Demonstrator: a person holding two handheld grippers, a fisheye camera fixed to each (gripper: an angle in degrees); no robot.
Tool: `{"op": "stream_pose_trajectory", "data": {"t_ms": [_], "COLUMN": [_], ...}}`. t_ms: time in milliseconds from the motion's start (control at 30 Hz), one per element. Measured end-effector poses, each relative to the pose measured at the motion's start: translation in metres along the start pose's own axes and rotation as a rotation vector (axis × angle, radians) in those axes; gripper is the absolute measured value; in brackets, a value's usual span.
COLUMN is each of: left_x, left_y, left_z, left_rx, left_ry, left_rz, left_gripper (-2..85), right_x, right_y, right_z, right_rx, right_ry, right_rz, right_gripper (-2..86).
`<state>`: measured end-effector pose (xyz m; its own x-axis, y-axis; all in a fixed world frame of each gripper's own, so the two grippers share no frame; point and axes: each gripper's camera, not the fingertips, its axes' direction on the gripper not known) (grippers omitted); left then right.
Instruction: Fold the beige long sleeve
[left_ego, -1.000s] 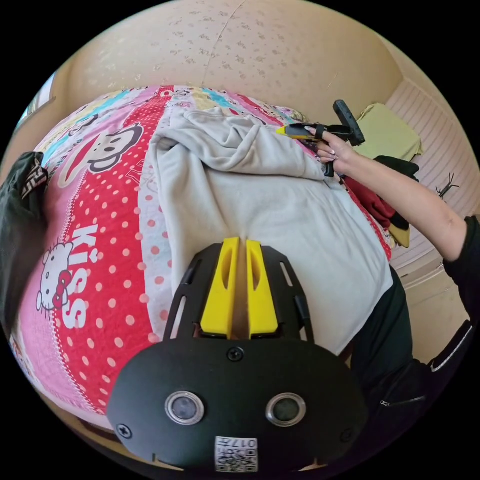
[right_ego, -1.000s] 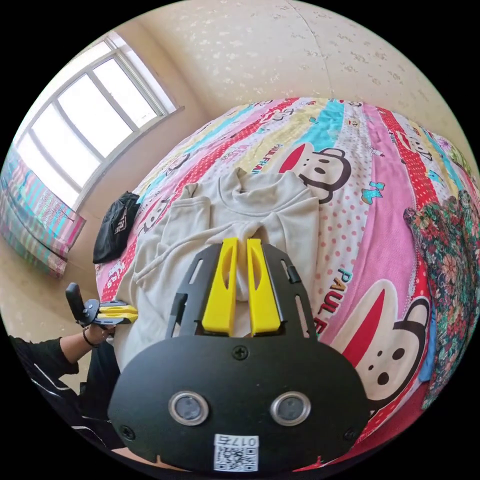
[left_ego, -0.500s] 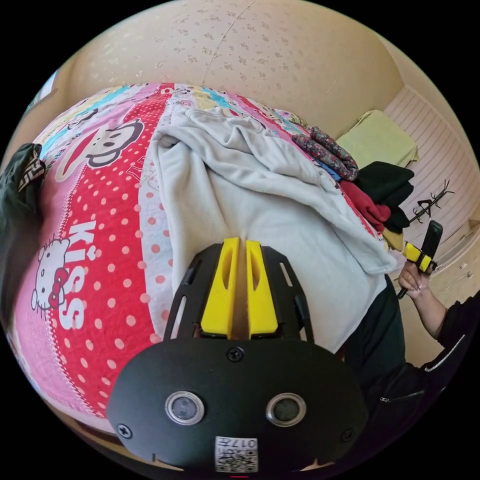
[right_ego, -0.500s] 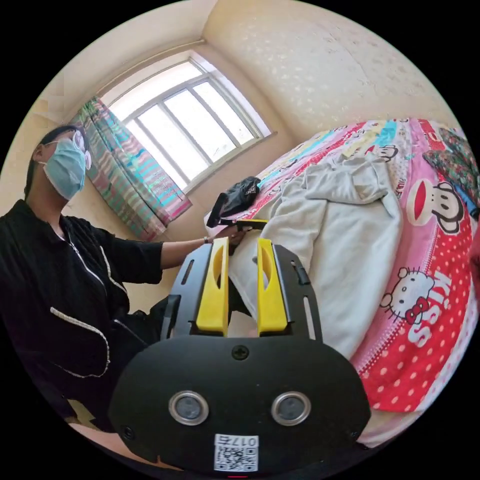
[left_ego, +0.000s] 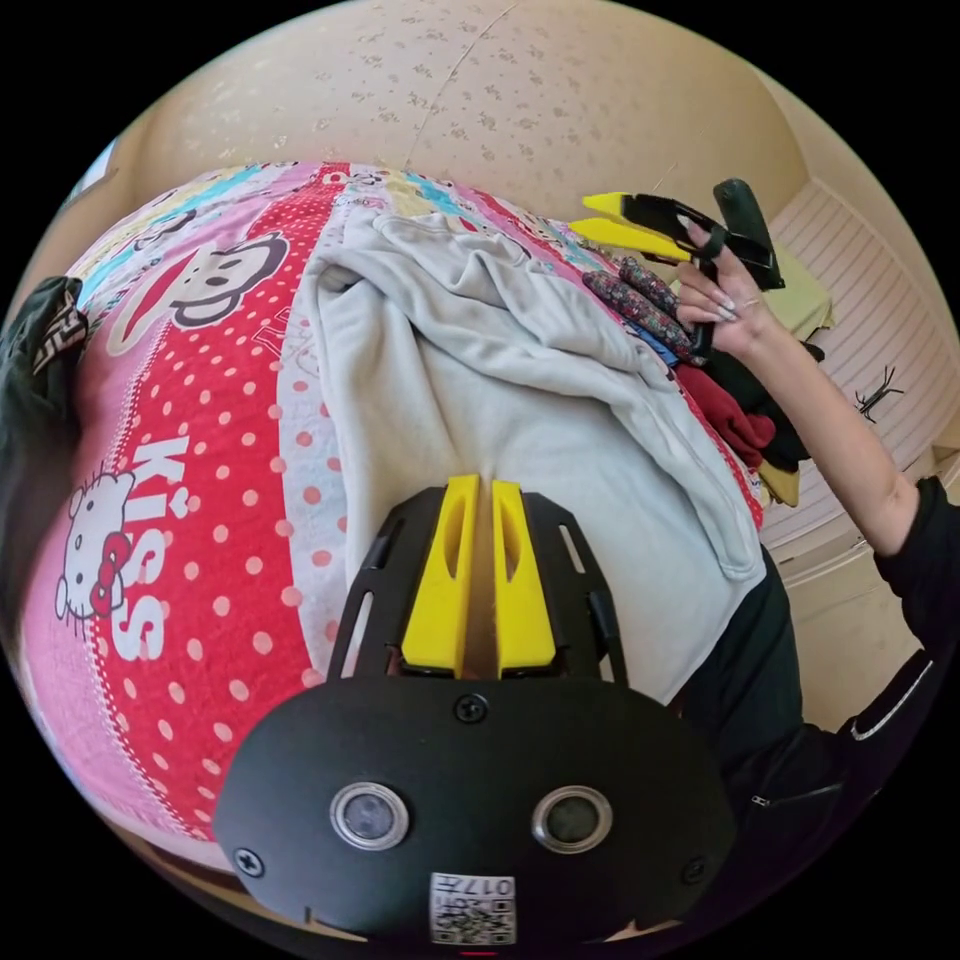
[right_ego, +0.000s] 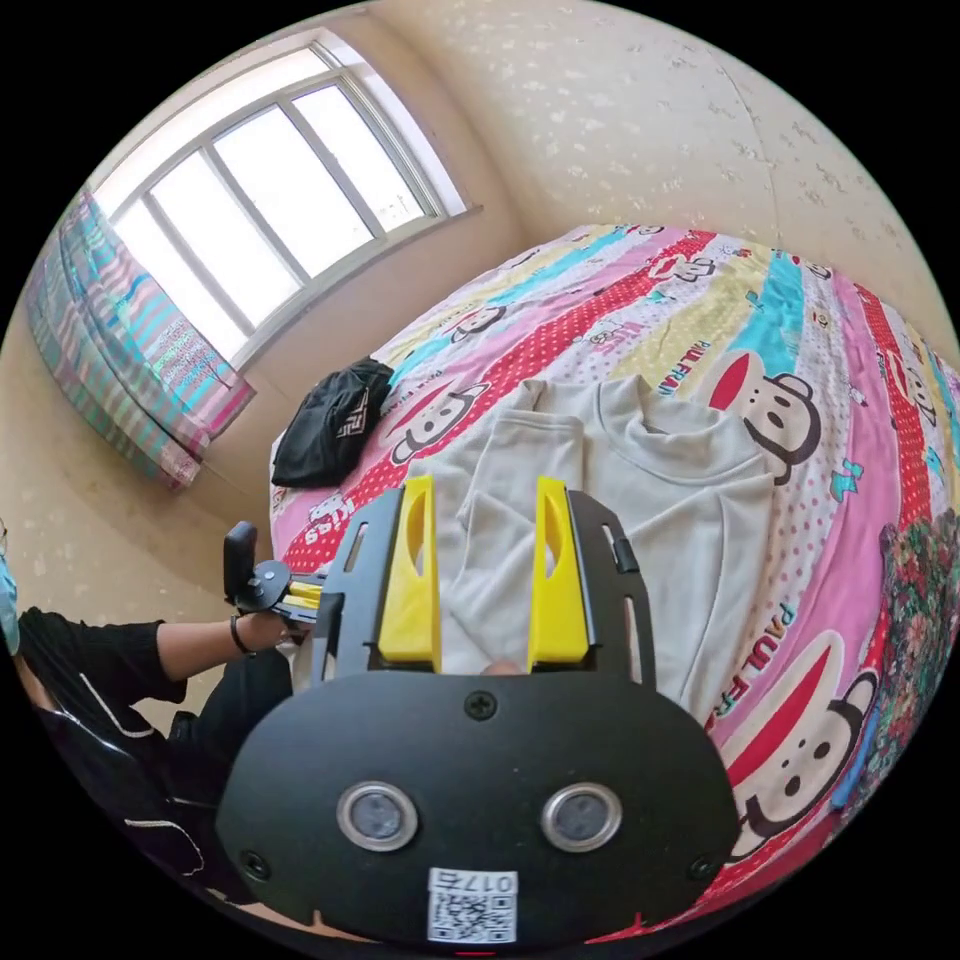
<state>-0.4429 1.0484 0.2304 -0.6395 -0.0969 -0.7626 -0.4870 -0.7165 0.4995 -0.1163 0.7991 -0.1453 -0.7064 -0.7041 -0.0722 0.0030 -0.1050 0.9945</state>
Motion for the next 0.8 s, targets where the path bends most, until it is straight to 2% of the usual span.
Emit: {"op": "stream_pose_trajectory", "data": {"t_ms": [167, 333, 433, 533, 700, 800], "left_x": [-0.005, -0.019, -0.019, -0.016, -0.007, 0.002], "left_y": [0.000, 0.000, 0.001, 0.001, 0.003, 0.004], "left_z": [0.001, 0.005, 0.006, 0.007, 0.009, 0.010], "left_rx": [0.001, -0.001, -0.001, -0.001, -0.003, -0.003], "left_ry": [0.016, 0.102, 0.112, 0.115, 0.113, 0.106], "left_rz": [-0.006, -0.043, -0.044, -0.046, -0.047, -0.046], "left_gripper": [2.5, 1.6, 1.3, 1.1, 0.9, 1.1], "right_x": [0.034, 0.061, 0.051, 0.020, -0.042, -0.067], "right_y": [-0.059, -0.058, -0.053, -0.047, 0.000, 0.072], "right_z": [0.058, 0.089, 0.075, 0.030, -0.108, -0.217], "right_rx": [-0.078, -0.192, -0.158, -0.049, 0.234, 0.455], "right_ry": [0.113, 0.067, 0.084, 0.055, -0.261, -0.478], "right_rz": [0.098, 0.175, 0.139, 0.030, -0.114, -0.173], "right_gripper": [13.9, 12.5, 7.7, 4.4, 3.5, 3.3]}}
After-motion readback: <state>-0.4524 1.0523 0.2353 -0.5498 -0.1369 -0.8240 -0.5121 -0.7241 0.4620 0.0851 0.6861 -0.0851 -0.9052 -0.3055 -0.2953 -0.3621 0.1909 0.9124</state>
